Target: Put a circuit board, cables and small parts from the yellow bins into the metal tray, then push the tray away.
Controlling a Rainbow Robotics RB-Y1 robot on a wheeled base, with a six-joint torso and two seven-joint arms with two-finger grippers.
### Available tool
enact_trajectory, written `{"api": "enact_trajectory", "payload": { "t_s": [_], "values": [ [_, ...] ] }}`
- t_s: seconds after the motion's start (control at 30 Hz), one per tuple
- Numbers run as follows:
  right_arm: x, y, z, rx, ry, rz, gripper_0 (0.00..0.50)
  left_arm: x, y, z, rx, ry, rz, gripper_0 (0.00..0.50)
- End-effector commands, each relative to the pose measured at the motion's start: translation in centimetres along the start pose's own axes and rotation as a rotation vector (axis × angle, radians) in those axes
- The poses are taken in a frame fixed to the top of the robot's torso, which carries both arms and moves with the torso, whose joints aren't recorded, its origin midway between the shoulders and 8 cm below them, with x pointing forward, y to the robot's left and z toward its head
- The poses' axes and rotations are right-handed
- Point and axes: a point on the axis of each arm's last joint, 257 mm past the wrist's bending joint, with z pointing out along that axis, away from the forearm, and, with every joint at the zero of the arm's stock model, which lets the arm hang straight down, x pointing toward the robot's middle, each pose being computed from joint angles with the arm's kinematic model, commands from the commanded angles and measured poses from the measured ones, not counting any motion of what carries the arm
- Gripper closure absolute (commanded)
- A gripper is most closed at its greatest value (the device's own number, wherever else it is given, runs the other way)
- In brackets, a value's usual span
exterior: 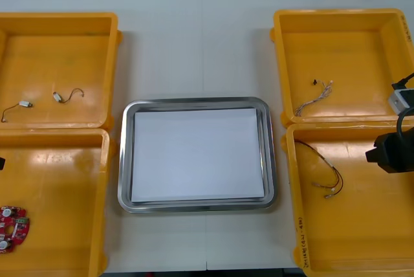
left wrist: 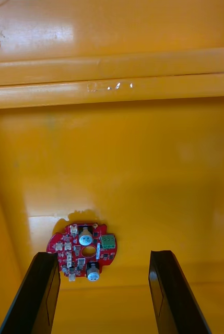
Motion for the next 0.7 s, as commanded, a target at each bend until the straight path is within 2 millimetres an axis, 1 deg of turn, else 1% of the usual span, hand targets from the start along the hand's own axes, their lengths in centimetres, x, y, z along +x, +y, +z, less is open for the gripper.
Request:
{"api": "enact_trajectory", "payload": {
  "t_s": [0.03, 0.7],
  "values": [
    [-0.37, -1.6, -0.93, 0.035, -0.017, 0.029, 0.0, 0.44, 0.79, -0.84, -0.04, 0.01, 0.097, 0.0],
    [-0.37, -1.6, -0.93, 0.035, -0.017, 0.029, 0.0, 0.44, 0.79, -0.84, -0.04, 0.01, 0.097, 0.0]
  ]
}}
